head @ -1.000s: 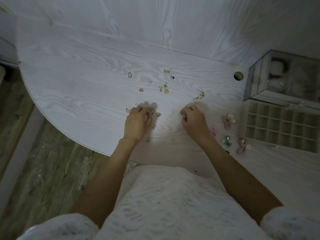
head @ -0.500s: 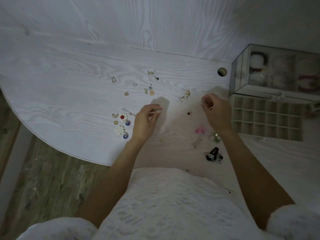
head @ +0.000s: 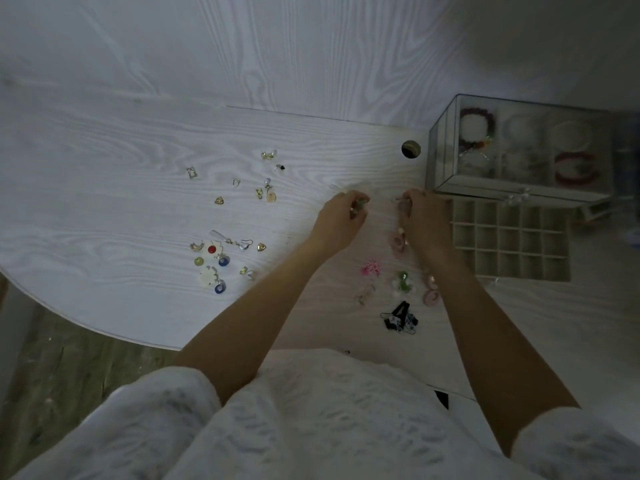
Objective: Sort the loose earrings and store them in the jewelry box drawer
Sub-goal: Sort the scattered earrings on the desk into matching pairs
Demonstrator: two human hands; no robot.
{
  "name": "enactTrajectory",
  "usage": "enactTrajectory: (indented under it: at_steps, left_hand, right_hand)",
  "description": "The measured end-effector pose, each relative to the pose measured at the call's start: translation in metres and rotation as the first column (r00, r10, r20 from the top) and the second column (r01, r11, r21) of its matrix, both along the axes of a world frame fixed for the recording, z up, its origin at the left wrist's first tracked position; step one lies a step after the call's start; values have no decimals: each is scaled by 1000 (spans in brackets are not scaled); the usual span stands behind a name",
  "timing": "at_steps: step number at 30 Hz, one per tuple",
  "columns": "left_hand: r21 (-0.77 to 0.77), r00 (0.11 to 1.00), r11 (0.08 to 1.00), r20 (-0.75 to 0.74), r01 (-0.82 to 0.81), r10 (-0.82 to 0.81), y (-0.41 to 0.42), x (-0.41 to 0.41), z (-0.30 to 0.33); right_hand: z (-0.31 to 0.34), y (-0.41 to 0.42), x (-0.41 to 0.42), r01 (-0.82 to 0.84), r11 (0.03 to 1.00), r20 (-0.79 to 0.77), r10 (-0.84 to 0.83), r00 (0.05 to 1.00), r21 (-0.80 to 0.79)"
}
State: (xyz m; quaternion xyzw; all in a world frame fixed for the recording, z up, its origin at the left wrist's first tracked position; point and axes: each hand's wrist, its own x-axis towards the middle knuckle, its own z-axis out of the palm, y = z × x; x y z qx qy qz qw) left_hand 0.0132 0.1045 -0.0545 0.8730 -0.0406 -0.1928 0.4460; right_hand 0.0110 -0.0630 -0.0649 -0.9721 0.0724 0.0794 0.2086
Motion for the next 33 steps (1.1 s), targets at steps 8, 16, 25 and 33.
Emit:
enactTrajectory:
  at_steps: [8,16,25,33]
  left_hand:
    - [173,1000,985,-26,19,-15,-36,9,-13]
    - [328,987,944,131,43,-90,-37,1,-21]
    - [230,993,973,114,-23,-4,-52,13,-18]
    - [156,995,986,73,58,-70,-45,10,-7]
  right_hand:
    - [0,0,-4,-36,998,18,35,999,49]
    - [1,2,-3,-16,997,-7,16,1000,76]
    - [0,4,0,-8,994,-33,12,999,105]
    - [1,6,2,-25,996,-6,26,1000,87]
